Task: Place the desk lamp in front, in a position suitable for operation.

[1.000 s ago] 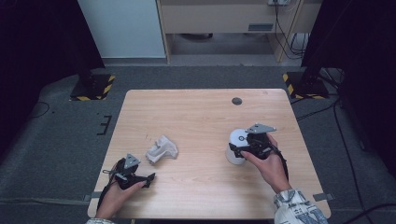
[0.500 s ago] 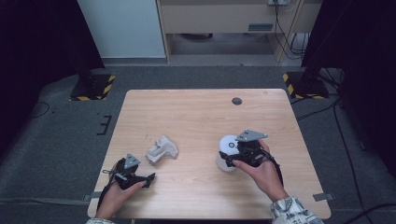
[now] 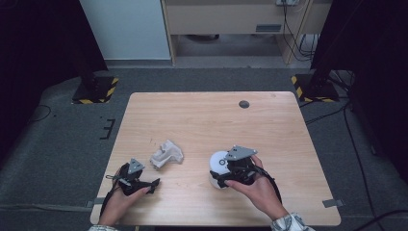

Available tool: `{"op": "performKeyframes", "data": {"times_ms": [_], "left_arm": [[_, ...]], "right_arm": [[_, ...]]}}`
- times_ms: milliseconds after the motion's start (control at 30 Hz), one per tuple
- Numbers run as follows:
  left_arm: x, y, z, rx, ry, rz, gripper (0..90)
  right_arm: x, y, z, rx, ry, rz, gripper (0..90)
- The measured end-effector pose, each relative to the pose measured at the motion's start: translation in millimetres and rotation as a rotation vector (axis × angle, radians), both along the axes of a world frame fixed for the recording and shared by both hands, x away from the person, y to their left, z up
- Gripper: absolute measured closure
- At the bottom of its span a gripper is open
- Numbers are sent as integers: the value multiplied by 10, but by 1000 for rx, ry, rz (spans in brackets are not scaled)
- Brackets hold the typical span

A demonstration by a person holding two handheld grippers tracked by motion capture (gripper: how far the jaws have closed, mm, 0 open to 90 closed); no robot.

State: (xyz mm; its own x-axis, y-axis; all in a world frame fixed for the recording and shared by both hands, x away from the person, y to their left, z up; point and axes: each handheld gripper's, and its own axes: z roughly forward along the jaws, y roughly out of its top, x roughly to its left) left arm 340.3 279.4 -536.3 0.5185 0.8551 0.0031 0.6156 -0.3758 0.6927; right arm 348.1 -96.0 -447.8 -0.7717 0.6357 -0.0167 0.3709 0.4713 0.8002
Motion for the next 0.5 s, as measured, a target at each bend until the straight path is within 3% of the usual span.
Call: {"op": "performKeyframes", "data": {"times_ms": [200,500], "left_arm": [[0,0,0,0,0,0,0],[0,0,0,0,0,0,0]], "right_arm": [[-41,86,-27,-17,3,23,91],[-6,91,-52,-15,7,15,91]]}}
